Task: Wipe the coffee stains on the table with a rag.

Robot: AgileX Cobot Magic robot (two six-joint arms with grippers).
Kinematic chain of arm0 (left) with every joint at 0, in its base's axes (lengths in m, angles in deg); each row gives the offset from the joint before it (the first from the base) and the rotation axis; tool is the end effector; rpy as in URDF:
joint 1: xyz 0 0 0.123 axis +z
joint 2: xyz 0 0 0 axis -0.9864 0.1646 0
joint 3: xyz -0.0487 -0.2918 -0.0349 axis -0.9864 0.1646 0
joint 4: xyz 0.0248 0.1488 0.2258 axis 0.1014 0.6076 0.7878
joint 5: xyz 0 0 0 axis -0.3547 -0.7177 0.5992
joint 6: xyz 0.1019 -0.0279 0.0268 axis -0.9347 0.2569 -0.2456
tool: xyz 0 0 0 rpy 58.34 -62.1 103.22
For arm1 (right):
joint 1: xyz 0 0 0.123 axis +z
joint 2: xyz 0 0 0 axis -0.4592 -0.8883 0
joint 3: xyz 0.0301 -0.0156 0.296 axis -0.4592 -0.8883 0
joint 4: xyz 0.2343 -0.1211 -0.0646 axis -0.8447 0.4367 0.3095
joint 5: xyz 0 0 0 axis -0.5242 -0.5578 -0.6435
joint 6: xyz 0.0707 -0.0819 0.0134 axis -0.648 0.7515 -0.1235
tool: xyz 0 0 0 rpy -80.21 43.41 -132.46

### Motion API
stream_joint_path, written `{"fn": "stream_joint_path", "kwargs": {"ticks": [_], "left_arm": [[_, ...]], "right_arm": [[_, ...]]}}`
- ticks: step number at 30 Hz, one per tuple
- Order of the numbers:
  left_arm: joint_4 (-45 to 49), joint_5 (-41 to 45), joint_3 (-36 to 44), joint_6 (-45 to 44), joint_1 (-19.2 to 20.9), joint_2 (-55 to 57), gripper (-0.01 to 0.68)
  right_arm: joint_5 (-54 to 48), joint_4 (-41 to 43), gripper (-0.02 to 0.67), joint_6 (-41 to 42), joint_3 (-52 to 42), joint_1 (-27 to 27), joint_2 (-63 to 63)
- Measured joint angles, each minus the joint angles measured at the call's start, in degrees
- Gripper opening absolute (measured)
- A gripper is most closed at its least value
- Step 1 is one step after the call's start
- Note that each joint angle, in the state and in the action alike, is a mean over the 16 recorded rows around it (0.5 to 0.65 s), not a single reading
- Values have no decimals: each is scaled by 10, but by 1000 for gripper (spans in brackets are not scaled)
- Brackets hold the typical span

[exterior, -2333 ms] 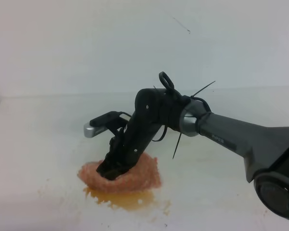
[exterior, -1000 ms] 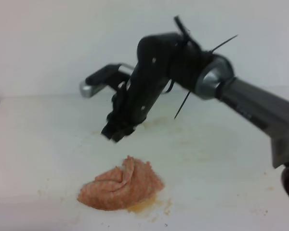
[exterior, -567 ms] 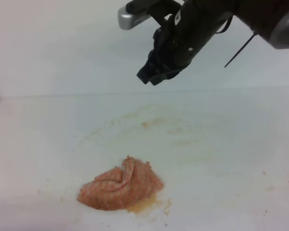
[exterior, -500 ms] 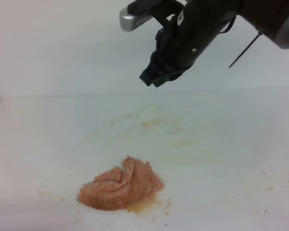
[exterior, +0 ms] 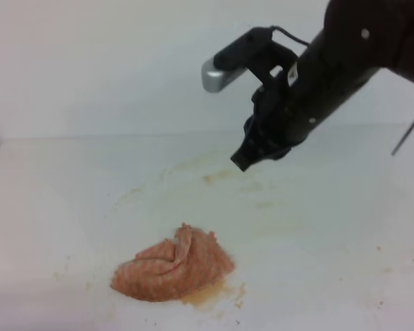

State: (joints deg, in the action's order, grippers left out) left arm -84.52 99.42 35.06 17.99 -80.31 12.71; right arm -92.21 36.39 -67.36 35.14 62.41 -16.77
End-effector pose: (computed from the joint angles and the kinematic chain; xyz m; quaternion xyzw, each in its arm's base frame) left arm 0.0786 -0.0041 0.1702 -0.0681 0.7777 -0.0779 0.6201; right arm 0.3584 0.2640 0.3258 -0.4261 0.8621 0.0888 0.2594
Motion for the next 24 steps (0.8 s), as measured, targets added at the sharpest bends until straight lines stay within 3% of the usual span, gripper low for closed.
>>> {"fn": "stream_joint_path", "kwargs": {"ticks": [7,14,24], "left_arm": [[0,0,0,0,0,0,-3],[0,0,0,0,0,0,-2],[0,0,0,0,0,0,0]], "right_arm": [[74,-33,4,14,-114,1,33],[127,-66,21,32,-166,0,13],[182,-125,214,95,-172,6,-45]]}}
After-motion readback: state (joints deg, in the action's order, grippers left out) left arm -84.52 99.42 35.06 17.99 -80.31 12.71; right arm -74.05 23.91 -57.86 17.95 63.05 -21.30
